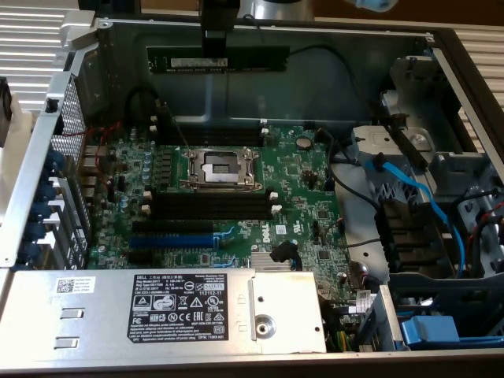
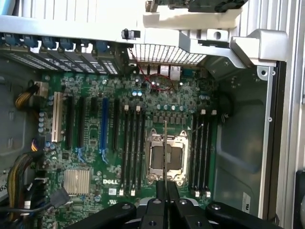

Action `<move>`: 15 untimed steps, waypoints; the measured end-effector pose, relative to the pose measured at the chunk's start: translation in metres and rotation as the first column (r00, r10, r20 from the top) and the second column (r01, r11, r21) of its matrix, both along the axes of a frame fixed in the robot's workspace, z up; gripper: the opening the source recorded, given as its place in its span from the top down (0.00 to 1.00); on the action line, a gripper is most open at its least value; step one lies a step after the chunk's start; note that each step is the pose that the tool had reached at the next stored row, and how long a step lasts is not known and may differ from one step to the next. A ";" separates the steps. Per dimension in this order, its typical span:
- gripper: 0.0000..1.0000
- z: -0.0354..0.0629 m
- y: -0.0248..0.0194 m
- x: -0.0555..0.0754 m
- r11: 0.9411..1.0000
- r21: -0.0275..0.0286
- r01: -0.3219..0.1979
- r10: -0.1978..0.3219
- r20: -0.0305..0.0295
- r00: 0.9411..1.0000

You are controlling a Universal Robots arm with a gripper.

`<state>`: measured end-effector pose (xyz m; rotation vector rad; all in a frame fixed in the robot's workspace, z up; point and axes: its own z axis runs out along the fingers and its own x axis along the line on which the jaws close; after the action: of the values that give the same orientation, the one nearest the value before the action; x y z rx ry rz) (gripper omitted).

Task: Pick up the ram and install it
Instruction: 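Insert the ram into the slot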

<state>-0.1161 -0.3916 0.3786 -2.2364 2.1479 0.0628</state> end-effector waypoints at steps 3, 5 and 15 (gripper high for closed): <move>0.88 -0.0072 0.0000 0.000 1.000 -0.002 0.013 -0.013 0.000 1.000; 0.88 -0.0108 0.0000 -0.001 1.000 -0.002 0.028 -0.028 0.000 1.000; 0.88 -0.0218 -0.0007 -0.002 0.996 -0.067 0.065 -0.065 0.003 0.998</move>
<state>-0.1182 -0.3923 0.3568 -2.1984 2.2526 -0.0123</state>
